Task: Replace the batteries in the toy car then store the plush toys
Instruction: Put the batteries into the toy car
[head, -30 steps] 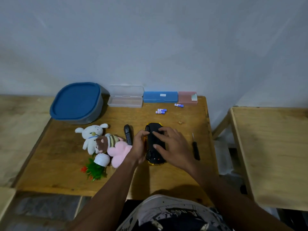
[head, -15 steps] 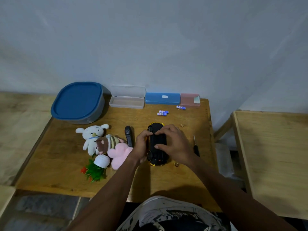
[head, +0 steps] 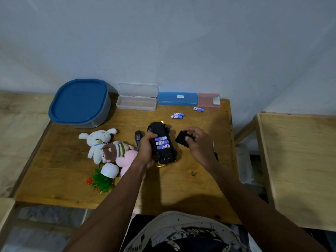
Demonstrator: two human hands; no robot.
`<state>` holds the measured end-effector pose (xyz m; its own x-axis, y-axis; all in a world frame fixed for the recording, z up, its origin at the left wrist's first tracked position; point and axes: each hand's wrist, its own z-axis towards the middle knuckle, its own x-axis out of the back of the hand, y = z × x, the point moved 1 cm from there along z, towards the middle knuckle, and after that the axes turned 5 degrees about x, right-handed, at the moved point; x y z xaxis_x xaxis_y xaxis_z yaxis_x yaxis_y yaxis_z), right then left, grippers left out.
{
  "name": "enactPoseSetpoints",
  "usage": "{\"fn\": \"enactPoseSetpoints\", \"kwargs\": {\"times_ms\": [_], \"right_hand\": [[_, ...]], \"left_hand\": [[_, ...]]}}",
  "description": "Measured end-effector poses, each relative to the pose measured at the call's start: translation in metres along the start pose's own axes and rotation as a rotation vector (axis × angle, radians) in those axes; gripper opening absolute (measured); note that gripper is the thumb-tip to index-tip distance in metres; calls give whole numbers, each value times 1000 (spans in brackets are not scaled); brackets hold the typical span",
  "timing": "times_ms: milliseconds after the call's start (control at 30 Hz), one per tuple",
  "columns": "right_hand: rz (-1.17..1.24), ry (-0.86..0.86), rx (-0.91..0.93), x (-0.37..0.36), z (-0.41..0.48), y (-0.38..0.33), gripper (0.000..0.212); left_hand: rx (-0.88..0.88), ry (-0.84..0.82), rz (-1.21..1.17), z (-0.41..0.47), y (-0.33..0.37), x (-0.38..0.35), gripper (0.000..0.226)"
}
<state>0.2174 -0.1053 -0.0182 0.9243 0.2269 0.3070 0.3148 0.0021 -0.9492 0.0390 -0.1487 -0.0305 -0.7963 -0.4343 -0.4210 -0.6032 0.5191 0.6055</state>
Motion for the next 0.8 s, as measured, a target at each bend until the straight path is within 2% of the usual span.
{"fn": "enactPoseSetpoints", "kwargs": {"times_ms": [133, 333, 533, 700, 800], "right_hand": [[-261, -111, -129, -7, 3, 29, 29], [-496, -250, -73, -25, -5, 55, 35], [-743, -96, 55, -31, -19, 69, 30], [-753, -53, 80, -29, -25, 70, 30], [-676, -13, 95, -23, -29, 61, 33]], "left_hand": [[-2, 0, -28, -1, 2, 7, 40], [13, -14, -58, -6, -5, 13, 40], [27, -4, -41, -7, -13, 17, 38], [29, 6, -13, -7, -18, 14, 38], [29, -3, -7, -8, -19, 12, 38]]}}
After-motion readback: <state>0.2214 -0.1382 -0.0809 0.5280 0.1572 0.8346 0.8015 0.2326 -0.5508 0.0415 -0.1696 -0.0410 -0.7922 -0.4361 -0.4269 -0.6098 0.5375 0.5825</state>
